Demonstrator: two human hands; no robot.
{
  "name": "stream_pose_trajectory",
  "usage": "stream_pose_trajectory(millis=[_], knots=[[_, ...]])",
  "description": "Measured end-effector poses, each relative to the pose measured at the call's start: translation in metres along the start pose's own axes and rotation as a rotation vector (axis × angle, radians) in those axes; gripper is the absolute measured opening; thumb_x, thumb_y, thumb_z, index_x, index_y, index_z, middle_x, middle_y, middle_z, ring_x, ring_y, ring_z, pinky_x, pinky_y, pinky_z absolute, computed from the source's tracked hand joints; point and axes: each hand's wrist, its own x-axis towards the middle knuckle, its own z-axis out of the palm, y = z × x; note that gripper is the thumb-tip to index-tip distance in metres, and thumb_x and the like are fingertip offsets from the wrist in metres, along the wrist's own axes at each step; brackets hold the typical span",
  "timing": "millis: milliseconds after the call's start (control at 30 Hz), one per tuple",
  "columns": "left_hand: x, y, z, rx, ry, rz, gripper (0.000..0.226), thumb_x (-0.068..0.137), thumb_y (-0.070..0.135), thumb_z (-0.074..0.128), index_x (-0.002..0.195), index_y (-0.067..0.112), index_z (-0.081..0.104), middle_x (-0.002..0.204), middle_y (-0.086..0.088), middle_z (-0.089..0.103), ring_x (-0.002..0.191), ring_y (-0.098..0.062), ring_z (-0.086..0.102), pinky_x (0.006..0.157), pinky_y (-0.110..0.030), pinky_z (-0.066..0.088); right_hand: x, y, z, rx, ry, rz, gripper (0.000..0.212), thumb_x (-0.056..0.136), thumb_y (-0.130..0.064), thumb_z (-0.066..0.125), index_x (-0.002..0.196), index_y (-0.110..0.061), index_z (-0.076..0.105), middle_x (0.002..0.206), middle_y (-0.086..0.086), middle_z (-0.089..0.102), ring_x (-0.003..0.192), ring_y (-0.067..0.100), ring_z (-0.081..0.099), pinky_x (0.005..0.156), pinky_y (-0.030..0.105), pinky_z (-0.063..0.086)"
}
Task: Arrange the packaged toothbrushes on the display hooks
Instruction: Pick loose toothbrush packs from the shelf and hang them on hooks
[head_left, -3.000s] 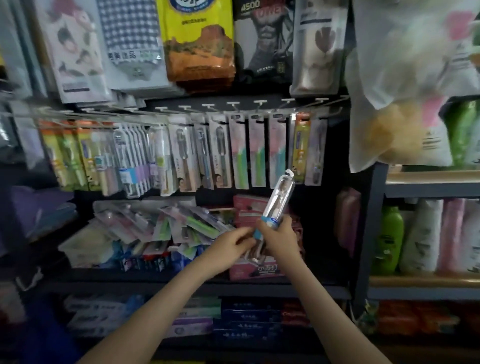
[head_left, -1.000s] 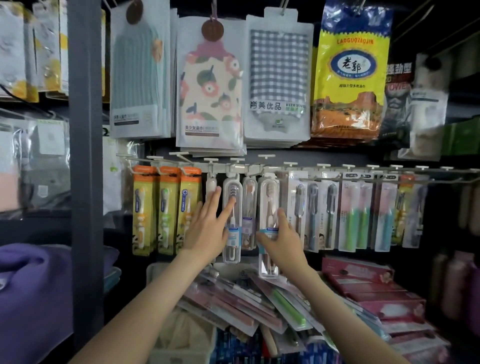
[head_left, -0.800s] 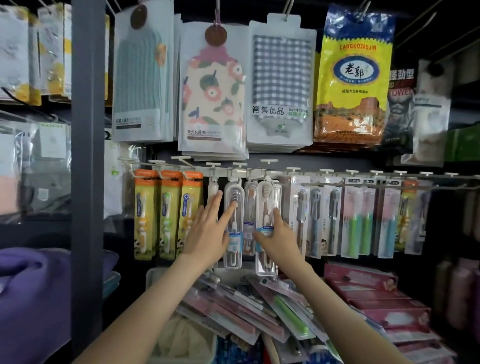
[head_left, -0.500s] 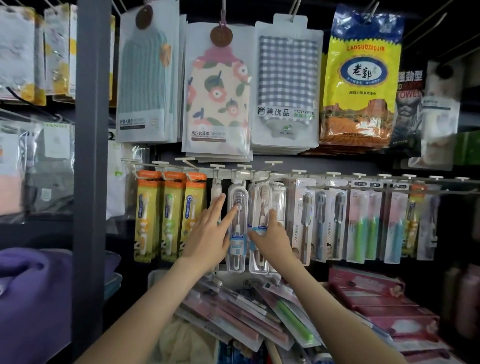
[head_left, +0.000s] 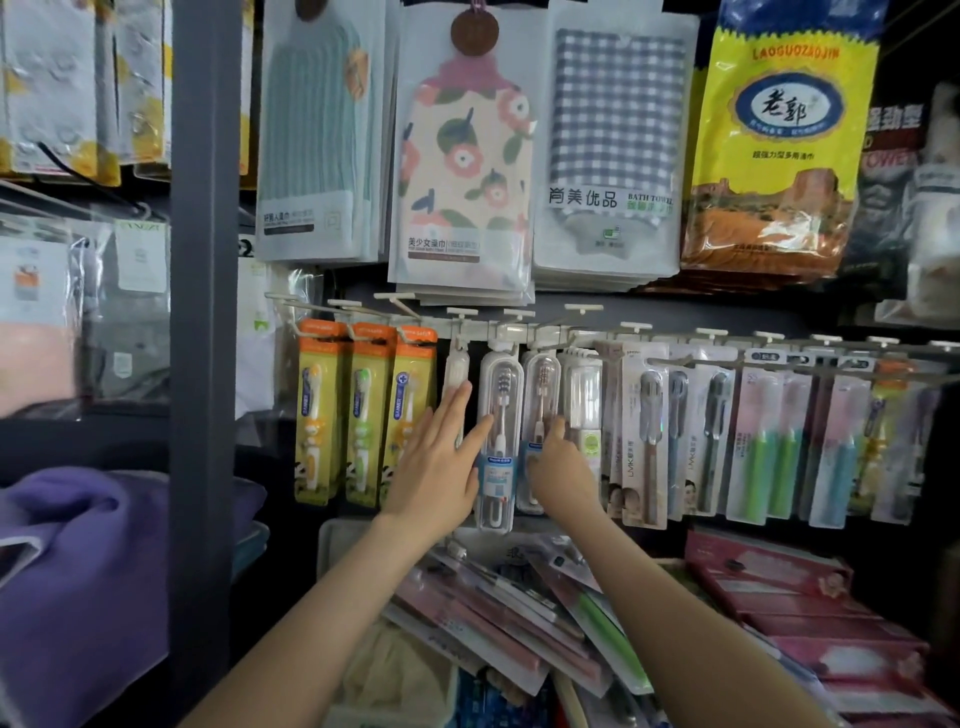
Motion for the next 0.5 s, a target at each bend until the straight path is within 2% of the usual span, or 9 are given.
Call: stream_pose_trajectory(millis=[67, 133, 234, 300, 400, 500], knots=[[-0.003, 0.001, 0.003, 0.015, -0.02, -0.02, 0.063, 0.096, 0.019, 0.045, 0.15, 0.026, 0.012, 0.146, 0.0, -0.03, 0.136, -0.015, -0.026, 0.107, -0.034, -0.018, -0.002, -0.001, 0.005, -0.022, -0.003, -0.012, 0.072, 0.092, -0.003, 0.047, 0.149, -0.012, 0.004, 0.116, 0.015, 0.06, 0.09, 0.029, 0.064, 0.063, 0.035, 0.051], [-0.003, 0.002, 0.006, 0.036, -0.019, -0.027, 0.064, 0.095, 0.019, 0.047, 0.15, 0.026, 0.016, 0.149, -0.001, -0.027, 0.141, -0.018, -0.019, 0.109, -0.035, -0.015, -0.007, -0.001, 0.006, -0.014, -0.009, -0.042, 0.072, 0.092, -0.003, 0.046, 0.149, -0.012, 0.002, 0.126, 0.016, 0.055, 0.095, 0.032, 0.063, 0.063, 0.036, 0.049], [-0.002, 0.01, 0.013, 0.085, 0.001, -0.02, 0.065, 0.084, 0.016, 0.064, 0.143, 0.019, 0.038, 0.157, -0.011, 0.003, 0.145, -0.029, 0.013, 0.111, -0.042, 0.003, -0.017, 0.003, 0.001, 0.03, -0.013, -0.101, 0.075, 0.092, -0.004, 0.047, 0.15, -0.013, 0.001, 0.137, 0.017, 0.045, 0.097, 0.032, 0.062, 0.066, 0.039, 0.052], [0.002, 0.022, 0.02, 0.097, 0.033, -0.009, 0.066, 0.076, 0.014, 0.073, 0.137, 0.013, 0.048, 0.153, -0.019, 0.024, 0.14, -0.034, 0.026, 0.11, -0.045, 0.016, -0.026, 0.01, -0.009, 0.047, -0.014, -0.167, 0.073, 0.092, -0.006, 0.046, 0.15, -0.014, 0.002, 0.14, 0.016, 0.043, 0.094, 0.032, 0.062, 0.064, 0.039, 0.051], [0.011, 0.057, 0.028, 0.064, 0.077, 0.018, 0.065, 0.078, 0.012, 0.07, 0.138, 0.011, 0.045, 0.152, -0.021, 0.026, 0.141, -0.035, 0.024, 0.111, -0.047, 0.015, -0.039, 0.031, -0.036, 0.077, 0.038, -0.268, 0.064, 0.094, -0.01, 0.043, 0.149, -0.014, 0.009, 0.137, 0.016, 0.045, 0.087, 0.034, 0.062, 0.065, 0.043, 0.053], [0.028, 0.103, 0.038, 0.009, 0.111, 0.079, 0.063, 0.078, 0.009, 0.069, 0.137, 0.007, 0.046, 0.15, -0.021, 0.031, 0.139, -0.036, 0.028, 0.112, -0.049, 0.019, -0.049, 0.071, -0.073, 0.109, 0.136, -0.282, 0.057, 0.097, -0.016, 0.041, 0.148, -0.012, 0.016, 0.137, 0.015, 0.046, 0.093, 0.035, 0.061, 0.067, 0.041, 0.051]])
